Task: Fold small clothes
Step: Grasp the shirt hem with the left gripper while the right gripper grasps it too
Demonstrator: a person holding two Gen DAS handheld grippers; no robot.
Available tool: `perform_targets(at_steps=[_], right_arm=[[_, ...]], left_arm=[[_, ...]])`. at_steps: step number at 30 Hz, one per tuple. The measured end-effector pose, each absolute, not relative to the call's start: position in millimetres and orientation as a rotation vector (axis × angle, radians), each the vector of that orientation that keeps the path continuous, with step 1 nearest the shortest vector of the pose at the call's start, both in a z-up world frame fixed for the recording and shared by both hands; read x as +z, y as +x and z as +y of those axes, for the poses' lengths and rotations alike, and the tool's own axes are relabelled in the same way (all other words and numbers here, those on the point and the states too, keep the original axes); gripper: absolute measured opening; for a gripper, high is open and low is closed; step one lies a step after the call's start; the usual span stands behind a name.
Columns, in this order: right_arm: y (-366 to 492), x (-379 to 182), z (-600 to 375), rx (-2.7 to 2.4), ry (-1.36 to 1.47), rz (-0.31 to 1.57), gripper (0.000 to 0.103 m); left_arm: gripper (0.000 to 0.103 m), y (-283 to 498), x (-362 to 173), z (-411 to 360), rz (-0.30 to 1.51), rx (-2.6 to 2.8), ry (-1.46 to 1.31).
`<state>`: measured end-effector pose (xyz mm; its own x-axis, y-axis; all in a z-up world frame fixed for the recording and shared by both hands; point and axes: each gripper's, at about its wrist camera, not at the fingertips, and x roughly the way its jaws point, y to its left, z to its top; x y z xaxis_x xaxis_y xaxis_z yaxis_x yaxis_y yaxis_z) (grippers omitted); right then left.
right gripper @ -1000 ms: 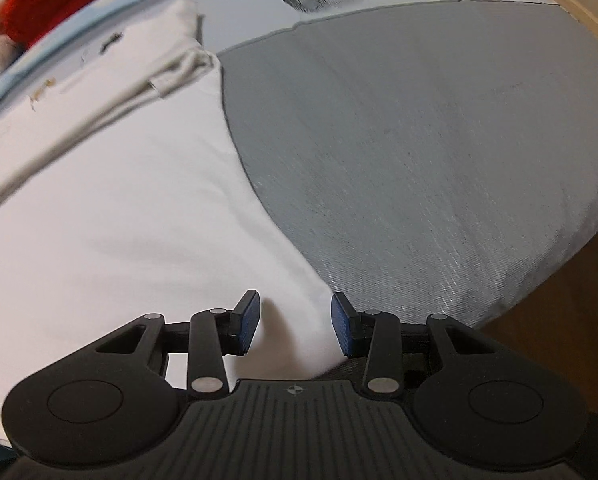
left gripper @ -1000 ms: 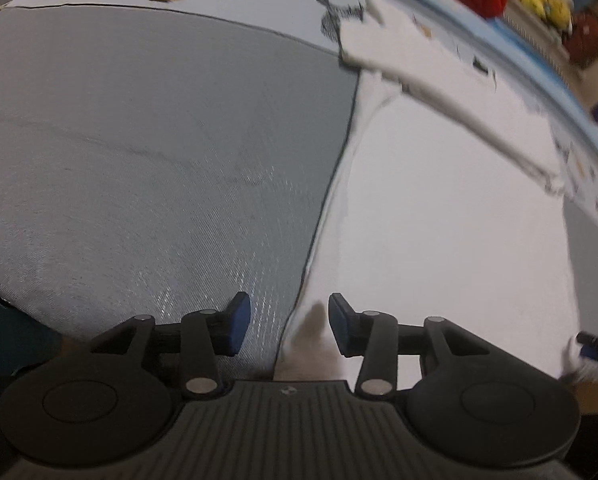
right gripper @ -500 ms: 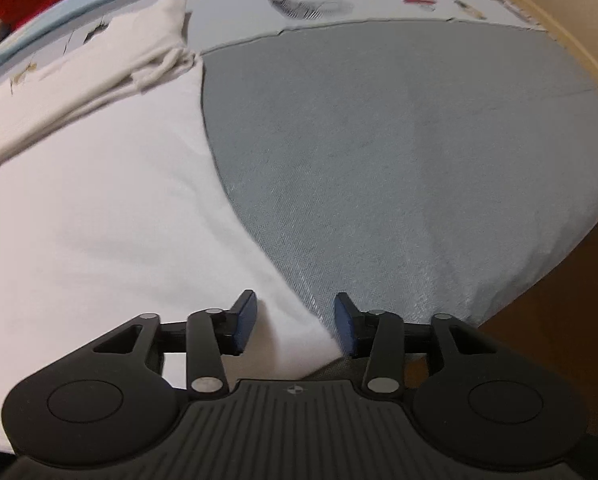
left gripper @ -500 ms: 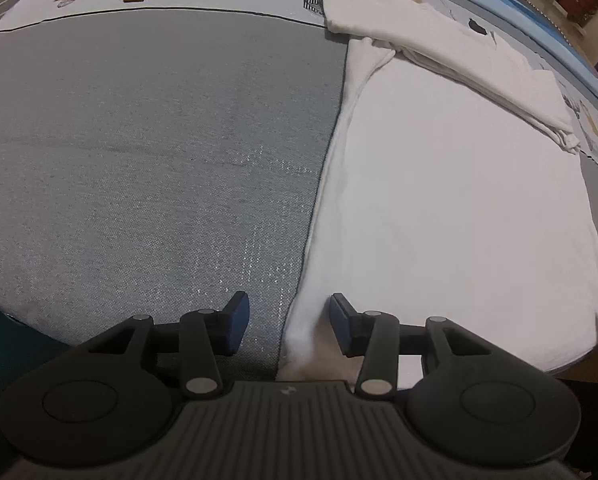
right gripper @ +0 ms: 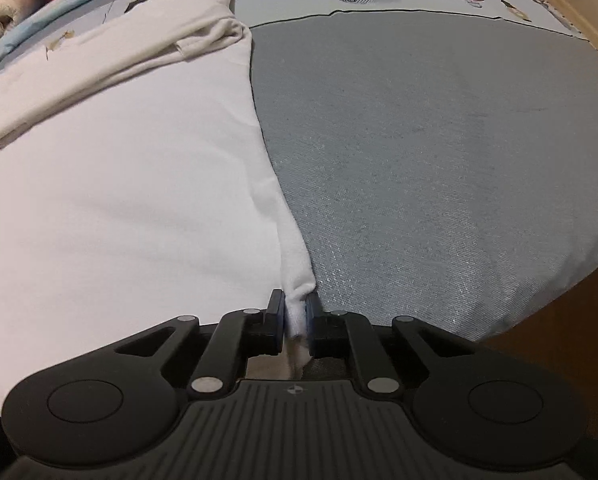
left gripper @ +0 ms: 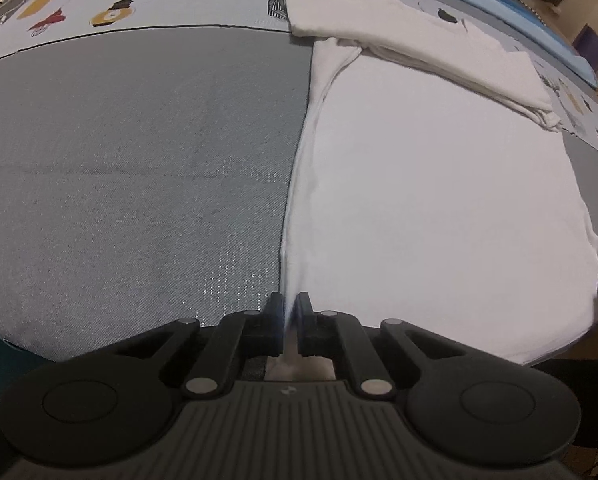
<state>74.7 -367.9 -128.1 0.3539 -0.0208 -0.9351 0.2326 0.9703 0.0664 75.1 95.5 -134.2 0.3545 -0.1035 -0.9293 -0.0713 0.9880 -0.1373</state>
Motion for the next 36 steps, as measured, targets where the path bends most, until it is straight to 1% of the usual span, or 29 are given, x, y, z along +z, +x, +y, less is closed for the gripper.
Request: perform_targets(at_steps=[2,4,6,8,9,10,11,14,16,19,23,26,36], right_arm=[[75,-130,-370,-0.186,0.206,1.212,0.011],[77,-130,-372,-0.196,0.216,1.222,0.014],[78,-131,-368,-0.189,0.193,1.230,0.016],[77,-130,-365,-0.177,0.148,1.230,0.018],[77,-130,-364,-0.170,0.144,1.229,0.017],[77,-129,-365,-0.163,0.154,1.225,0.013],[79,-129,-366,-0.154,0.177,1.218,0.011],[79,-125,-369,-0.134,0.211,1.192,0.011],[79,-128,-368,-0.142,0.202,1.206,0.011],[81,-131,-368,-0.151,0.192,1.228,0.014],[82,-132,-364,-0.143,0.156,1.226,0.015],[83,-131,-366,-0.144,0.179,1.221,0.012],[80,-130,-365,-0.134,0.173,1.217,0.011]], left_arm=[[0.009,75,-136,97,1.220,-0.025,-0.190],[0.020,74,-138,98,1.233,-0.023,-0.201],[0.021,73,-140,95,1.235,-0.029,-0.180],[0.021,74,-141,92,1.230,-0.034,-0.150],[0.020,75,-141,91,1.228,-0.036,-0.142],[0.009,75,-141,90,1.221,-0.037,-0.137],[0.004,75,-140,89,1.211,-0.037,-0.132],[0.005,75,-134,89,1.176,-0.046,-0.146],[0.005,75,-136,91,1.188,-0.041,-0.159],[0.011,76,-143,90,1.225,-0.034,-0.158],[0.011,75,-143,88,1.216,-0.039,-0.126],[0.006,75,-142,86,1.198,-0.042,-0.117],[0.009,74,-145,82,1.205,-0.047,-0.093]])
